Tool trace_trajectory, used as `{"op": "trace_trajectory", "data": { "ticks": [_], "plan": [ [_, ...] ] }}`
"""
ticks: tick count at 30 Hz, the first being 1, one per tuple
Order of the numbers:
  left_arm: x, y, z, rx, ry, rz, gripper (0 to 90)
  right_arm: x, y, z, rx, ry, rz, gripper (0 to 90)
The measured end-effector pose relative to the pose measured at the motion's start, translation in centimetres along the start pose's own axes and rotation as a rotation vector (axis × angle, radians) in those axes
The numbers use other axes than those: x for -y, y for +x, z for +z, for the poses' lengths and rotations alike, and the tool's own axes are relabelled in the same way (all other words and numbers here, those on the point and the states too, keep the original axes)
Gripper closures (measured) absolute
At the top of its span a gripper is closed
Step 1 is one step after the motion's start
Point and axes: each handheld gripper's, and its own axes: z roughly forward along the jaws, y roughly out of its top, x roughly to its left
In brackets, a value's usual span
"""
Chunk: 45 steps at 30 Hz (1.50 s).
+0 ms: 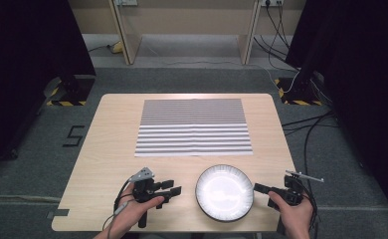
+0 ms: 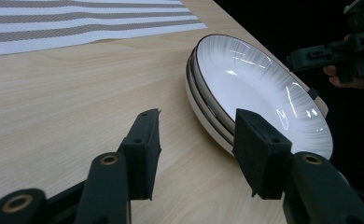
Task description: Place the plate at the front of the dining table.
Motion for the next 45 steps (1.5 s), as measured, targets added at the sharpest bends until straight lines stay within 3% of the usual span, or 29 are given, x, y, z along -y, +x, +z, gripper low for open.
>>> {"op": "trace_trajectory", "data": {
  "ticks": [9, 25, 36, 37, 38, 41, 45],
  "plan": [
    [-0.2, -1.1, 2.7, 0.040, 0.043, -0.017, 57.5, -0.4, 0.4, 0.7, 0.016, 0.043, -0.034, 84.4],
    [-0.6, -1.6, 4.5, 0.031, 0.071, -0.006, 61.6, -0.6, 0.9, 1.4, 0.065, 0.100, -0.078, 88.0],
    [-1.2, -2.0, 4.7, 0.032, 0.073, 0.000, 63.1, -0.6, -0.4, 1.4, -0.038, 0.141, 0.026, 88.0],
    [-1.2, -2.0, 4.8, 0.029, 0.076, 0.003, 63.0, -0.5, -0.7, 1.8, -0.090, 0.162, 0.068, 88.0],
    [-1.3, -1.9, 4.7, 0.025, 0.071, -0.006, 61.9, -0.4, -0.9, 2.1, -0.109, 0.171, 0.091, 87.9],
    [-1.5, -1.8, 4.5, 0.019, 0.068, -0.005, 65.3, -0.3, -1.0, 2.4, -0.135, 0.168, 0.098, 87.4],
    [-1.5, -1.7, 4.4, 0.022, 0.077, 0.005, 66.4, -0.1, -0.6, 2.7, -0.102, 0.163, 0.060, 83.5]
  ]
}}
